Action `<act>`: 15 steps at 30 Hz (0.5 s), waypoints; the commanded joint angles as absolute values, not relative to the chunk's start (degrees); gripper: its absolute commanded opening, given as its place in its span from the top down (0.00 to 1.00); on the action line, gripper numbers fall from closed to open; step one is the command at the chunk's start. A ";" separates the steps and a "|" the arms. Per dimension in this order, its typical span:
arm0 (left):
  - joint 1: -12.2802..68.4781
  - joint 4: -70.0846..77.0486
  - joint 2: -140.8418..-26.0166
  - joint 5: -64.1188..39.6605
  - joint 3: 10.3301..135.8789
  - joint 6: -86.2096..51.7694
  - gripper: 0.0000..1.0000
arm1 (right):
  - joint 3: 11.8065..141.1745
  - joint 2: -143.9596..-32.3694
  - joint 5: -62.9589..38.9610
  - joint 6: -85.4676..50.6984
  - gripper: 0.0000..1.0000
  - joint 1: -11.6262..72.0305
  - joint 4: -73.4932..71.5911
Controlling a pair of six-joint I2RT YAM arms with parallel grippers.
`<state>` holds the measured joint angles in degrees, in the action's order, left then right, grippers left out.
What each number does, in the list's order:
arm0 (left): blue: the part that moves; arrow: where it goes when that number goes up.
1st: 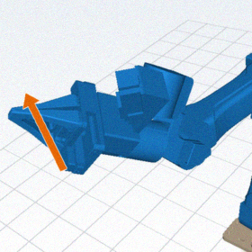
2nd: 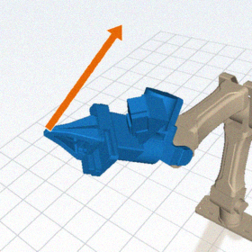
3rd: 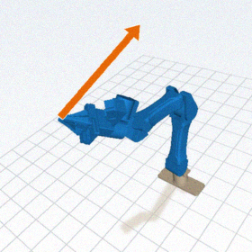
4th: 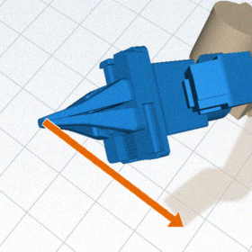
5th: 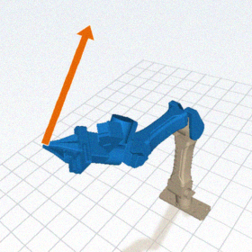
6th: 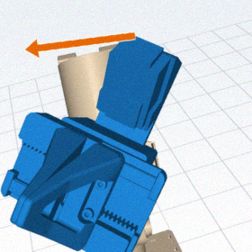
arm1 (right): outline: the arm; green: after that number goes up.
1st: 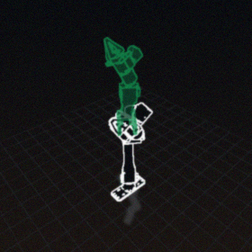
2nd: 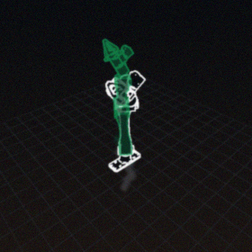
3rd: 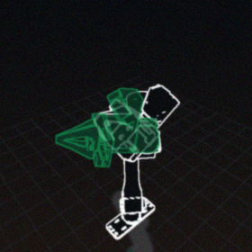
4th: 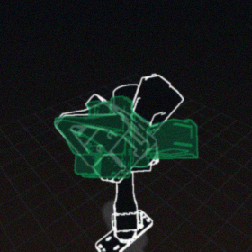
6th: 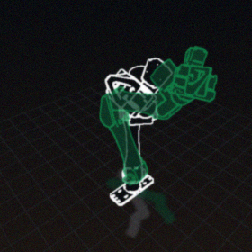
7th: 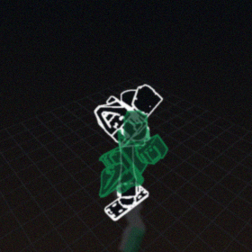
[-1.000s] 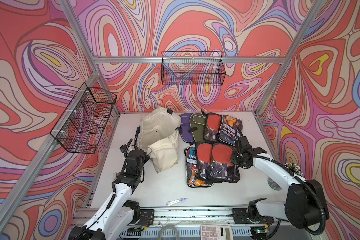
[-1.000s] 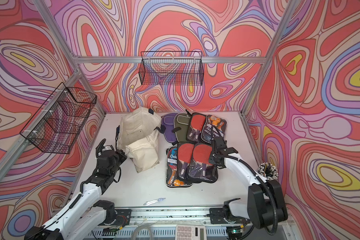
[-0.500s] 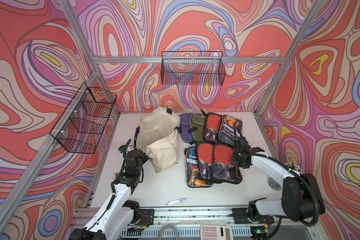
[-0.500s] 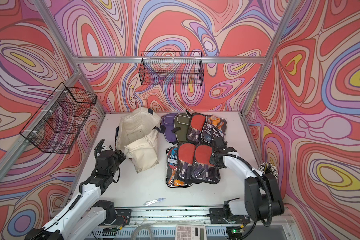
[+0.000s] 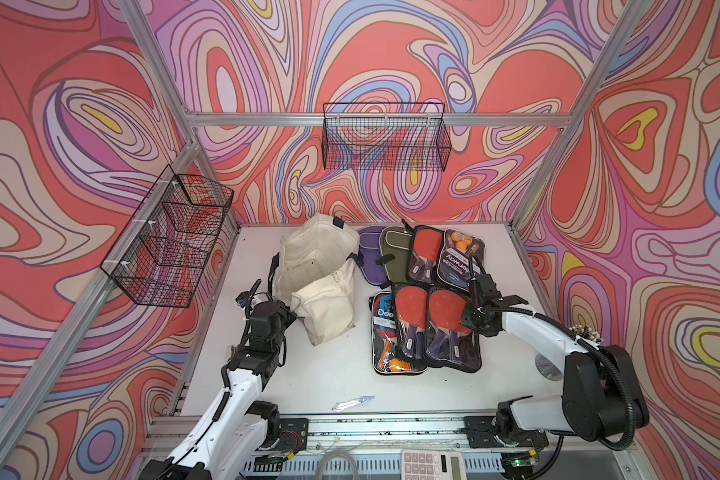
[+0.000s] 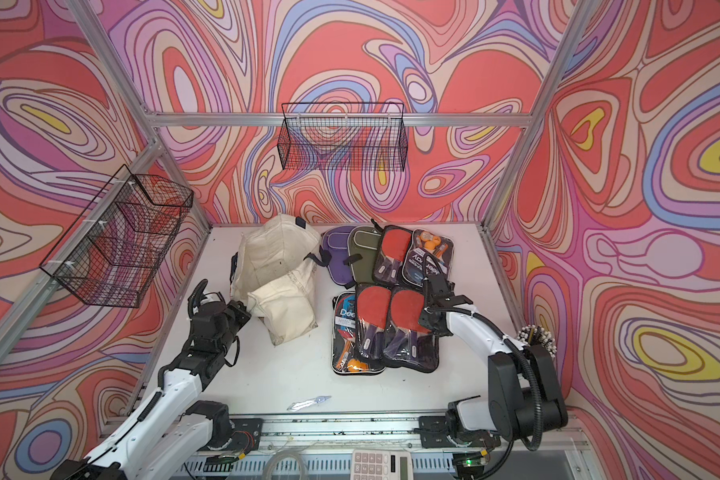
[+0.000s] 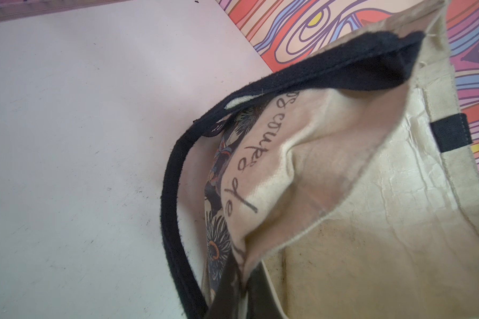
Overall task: Remove the ping pong set from the canvas bag
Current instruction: Place the ping pong set at the center of the board.
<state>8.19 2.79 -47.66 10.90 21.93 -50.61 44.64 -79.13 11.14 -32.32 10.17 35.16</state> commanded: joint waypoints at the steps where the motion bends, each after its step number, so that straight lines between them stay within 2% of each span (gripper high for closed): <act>1: 7.65 1.42 -47.11 11.55 20.96 -50.27 1.00 | 44.93 -78.09 10.68 -32.37 0.40 10.10 34.61; 3: 7.58 1.58 -47.20 11.49 20.82 -50.36 1.00 | 45.73 -77.51 10.17 -32.20 0.32 10.03 35.00; 6: 7.56 1.61 -47.20 11.43 20.74 -50.54 1.00 | 47.32 -76.36 9.62 -31.78 0.27 10.09 35.69; 15: 7.56 2.07 -47.81 11.17 21.01 -50.69 1.00 | 56.73 -73.04 4.38 -28.68 0.21 10.11 36.47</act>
